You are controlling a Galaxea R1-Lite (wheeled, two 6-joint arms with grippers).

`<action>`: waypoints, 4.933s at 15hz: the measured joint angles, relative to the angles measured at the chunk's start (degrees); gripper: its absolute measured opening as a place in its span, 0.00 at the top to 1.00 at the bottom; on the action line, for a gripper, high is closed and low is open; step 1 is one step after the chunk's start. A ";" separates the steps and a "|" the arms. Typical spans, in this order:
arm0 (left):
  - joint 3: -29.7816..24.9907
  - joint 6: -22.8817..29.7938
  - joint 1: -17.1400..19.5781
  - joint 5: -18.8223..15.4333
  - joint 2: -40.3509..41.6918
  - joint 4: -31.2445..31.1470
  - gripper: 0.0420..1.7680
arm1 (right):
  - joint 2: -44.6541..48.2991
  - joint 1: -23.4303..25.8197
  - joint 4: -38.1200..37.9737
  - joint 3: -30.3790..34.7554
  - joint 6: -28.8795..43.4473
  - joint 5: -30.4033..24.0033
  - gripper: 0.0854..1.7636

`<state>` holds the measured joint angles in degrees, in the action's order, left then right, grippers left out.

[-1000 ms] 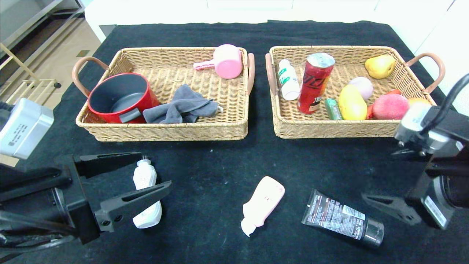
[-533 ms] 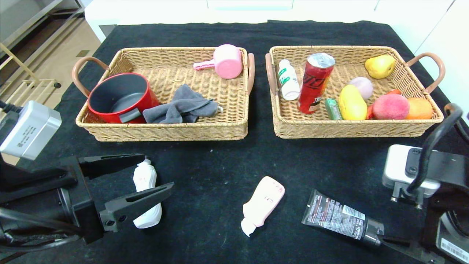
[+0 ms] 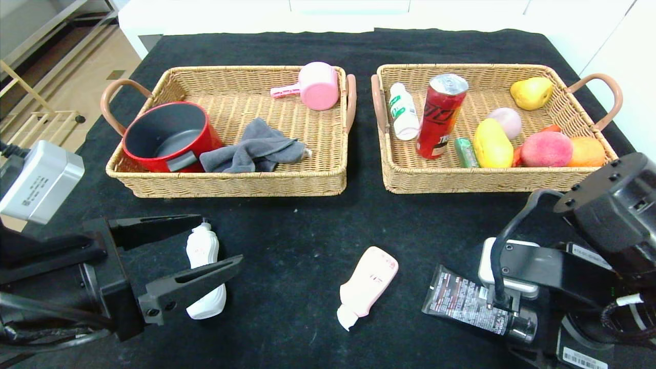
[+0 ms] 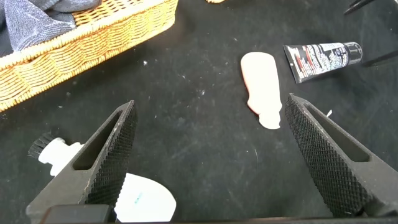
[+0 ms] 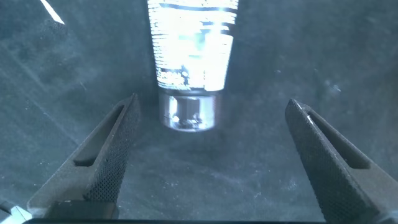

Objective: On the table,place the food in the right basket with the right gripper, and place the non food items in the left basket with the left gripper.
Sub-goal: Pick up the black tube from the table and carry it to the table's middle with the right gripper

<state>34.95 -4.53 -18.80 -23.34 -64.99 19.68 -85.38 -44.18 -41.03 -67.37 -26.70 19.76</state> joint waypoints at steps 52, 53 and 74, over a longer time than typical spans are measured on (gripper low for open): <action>0.29 0.13 -0.30 0.28 -0.02 0.16 0.03 | -4.12 -5.62 5.86 -4.62 18.26 2.28 0.60; 0.33 0.13 -0.30 0.67 -0.02 0.13 0.03 | -4.64 -6.49 5.90 -6.30 22.27 2.06 0.60; 1.34 0.13 1.50 0.98 1.18 0.20 0.03 | -27.47 -12.29 27.56 -26.84 58.89 -7.14 0.61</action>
<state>36.29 -4.40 -17.30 -22.37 -63.81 19.87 -112.85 -56.47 -13.47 -94.21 32.20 12.62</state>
